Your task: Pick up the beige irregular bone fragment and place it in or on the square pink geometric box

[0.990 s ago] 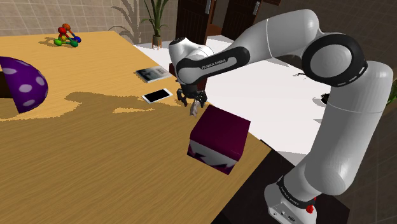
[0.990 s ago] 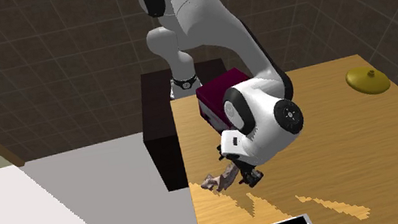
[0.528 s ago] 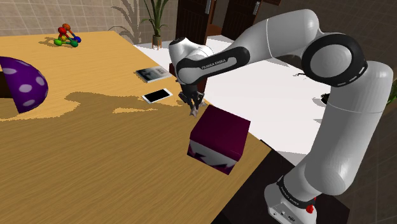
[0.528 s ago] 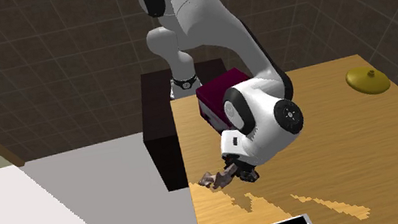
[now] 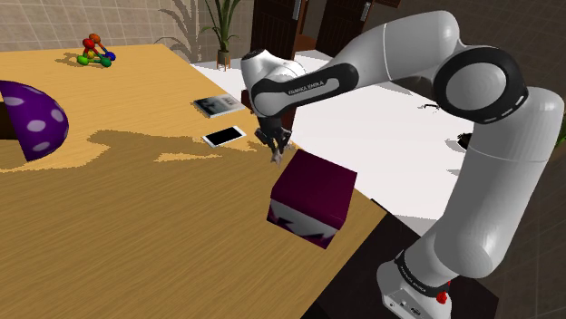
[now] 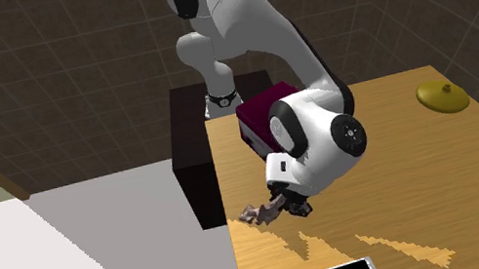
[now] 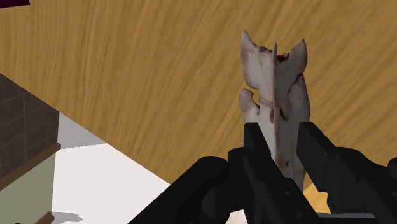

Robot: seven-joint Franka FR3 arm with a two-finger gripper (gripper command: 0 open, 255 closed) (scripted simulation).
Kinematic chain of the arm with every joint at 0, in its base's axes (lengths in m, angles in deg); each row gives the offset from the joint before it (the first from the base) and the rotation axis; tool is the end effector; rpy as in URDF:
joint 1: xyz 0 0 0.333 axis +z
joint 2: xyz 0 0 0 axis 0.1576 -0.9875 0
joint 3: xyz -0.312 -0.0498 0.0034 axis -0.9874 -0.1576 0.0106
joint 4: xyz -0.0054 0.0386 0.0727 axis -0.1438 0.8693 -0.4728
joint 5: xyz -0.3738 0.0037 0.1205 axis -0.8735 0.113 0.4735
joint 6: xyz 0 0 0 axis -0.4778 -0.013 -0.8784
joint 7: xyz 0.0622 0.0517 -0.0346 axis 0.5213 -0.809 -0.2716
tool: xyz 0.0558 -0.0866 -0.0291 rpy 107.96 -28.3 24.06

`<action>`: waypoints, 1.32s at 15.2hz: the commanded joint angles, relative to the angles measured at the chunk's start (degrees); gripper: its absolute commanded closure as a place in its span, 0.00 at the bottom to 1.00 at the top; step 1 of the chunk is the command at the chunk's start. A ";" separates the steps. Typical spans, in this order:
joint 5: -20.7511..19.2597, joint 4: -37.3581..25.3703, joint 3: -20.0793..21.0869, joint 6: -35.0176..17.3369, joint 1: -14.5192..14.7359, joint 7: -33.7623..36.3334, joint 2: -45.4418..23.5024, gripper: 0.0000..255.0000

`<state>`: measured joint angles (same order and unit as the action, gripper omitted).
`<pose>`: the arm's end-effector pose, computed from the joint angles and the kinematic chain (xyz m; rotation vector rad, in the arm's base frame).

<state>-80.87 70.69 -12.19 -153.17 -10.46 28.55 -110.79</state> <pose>0.5984 0.1179 0.3313 2.4155 -1.3875 -0.0644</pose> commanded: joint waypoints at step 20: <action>2.17 -9.09 0.71 13.52 0.07 -3.84 5.16 1.00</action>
<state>-78.79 61.71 -11.49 -140.09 -10.33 24.91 -106.00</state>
